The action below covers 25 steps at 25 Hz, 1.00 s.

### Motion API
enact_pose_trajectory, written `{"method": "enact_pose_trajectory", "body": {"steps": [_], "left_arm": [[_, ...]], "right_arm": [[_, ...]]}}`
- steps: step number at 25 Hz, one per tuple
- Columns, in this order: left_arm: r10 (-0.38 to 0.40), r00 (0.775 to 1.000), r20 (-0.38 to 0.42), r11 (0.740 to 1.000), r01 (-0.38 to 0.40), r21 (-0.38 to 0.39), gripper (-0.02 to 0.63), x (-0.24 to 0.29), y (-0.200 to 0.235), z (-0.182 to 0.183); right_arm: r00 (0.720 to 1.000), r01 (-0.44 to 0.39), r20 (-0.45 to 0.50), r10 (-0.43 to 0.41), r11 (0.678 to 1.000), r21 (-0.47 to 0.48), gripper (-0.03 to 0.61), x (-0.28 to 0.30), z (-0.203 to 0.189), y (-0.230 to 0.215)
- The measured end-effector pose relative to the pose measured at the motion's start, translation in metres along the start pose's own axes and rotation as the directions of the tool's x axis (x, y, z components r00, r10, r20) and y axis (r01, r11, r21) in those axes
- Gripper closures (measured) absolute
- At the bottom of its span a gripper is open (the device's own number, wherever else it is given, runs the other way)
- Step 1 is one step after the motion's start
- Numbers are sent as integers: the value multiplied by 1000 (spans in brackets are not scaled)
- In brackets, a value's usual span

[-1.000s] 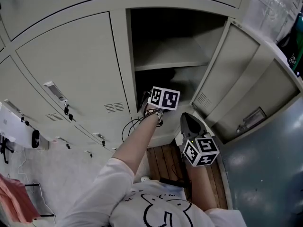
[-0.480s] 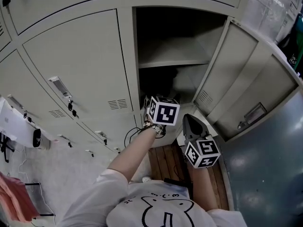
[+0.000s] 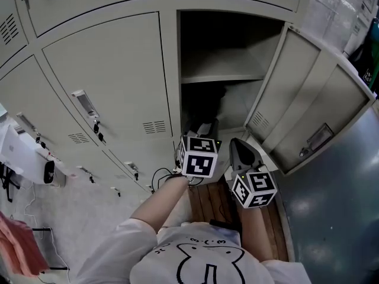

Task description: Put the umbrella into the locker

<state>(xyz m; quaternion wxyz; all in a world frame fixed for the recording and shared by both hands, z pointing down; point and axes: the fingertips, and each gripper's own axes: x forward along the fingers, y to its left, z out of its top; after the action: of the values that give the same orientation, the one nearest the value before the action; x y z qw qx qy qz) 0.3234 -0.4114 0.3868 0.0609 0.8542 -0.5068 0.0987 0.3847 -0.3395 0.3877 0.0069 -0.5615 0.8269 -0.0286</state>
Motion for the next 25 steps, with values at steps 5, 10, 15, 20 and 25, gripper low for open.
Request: {"method": "enact_pose_trajectory", "body": {"steps": [5,10,15,20,25], "left_arm": [[-46,994,101,998,42,48,598,-24,-1,4],[-142,977,157,990,142,11,600,-41,0,2],[-168,957,236,984,176,-17,600,-58,7,1],[-189,940,285,981,196,5,600,-68,-1,8],[-224,922,316,972,236,1,600,-76,-9,17]], "right_arm": [[1000,-14,21,14,999,-31,552,-1,9,14],[998,-28,46,30,998,-61,554,-2,15,29],[996,-21,86,28,997,-79,554,-4,20,37],[996,-21,80,29,995,-101,555,-4,22,46],[997,-14,79,25,991,-135,555,-8,26,51]]}}
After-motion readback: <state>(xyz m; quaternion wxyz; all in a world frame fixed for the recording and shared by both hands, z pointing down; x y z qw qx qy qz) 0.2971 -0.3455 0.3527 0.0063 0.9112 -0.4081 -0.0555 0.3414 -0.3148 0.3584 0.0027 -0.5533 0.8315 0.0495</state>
